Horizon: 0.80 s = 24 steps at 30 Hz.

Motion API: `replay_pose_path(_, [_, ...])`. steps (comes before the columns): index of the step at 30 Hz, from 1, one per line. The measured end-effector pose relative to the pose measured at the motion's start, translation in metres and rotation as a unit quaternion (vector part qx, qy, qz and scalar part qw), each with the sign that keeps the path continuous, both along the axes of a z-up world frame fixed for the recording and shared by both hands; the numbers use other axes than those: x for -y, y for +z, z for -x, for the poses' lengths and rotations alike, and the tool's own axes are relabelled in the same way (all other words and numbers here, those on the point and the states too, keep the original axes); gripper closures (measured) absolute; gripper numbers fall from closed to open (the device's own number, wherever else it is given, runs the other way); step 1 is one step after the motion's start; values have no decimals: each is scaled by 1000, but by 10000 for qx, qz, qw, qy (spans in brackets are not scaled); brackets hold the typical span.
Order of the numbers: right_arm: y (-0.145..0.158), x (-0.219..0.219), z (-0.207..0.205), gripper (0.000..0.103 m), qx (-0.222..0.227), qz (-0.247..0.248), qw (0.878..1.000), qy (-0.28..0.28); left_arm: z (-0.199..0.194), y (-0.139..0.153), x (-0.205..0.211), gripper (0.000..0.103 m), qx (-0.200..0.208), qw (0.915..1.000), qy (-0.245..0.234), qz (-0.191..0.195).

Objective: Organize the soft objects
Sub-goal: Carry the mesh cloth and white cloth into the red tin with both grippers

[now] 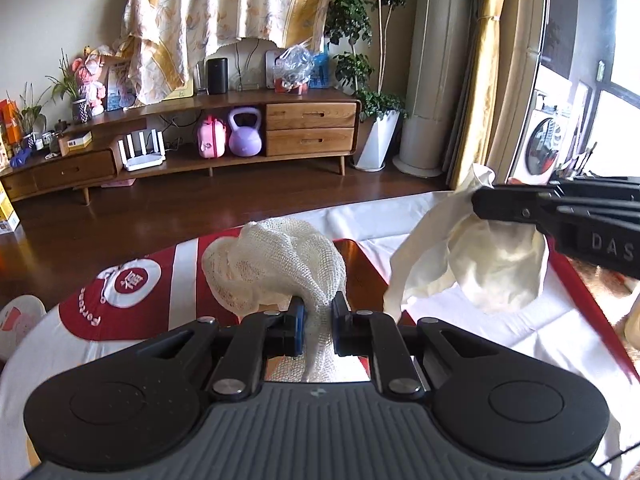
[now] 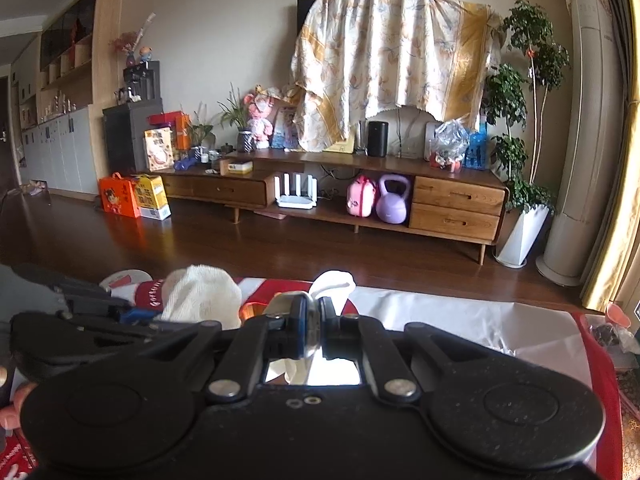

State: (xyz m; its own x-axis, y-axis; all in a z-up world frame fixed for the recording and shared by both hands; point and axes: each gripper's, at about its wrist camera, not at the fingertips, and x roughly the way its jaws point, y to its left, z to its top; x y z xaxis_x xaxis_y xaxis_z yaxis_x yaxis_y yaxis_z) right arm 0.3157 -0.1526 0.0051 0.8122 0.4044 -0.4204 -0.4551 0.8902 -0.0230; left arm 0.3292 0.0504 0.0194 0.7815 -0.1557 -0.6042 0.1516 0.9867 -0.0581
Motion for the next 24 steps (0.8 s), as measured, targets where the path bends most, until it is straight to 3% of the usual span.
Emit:
replay_pose_path(11, [-37, -8, -42, 97, -264, -35, 9996, -42, -70, -28, 10, 90, 213, 9992, 237, -231])
replay_pose_path(24, [-87, -21, -72, 96, -859, 233, 9959, 134, -114, -96, 16, 90, -642, 9973, -342, 98])
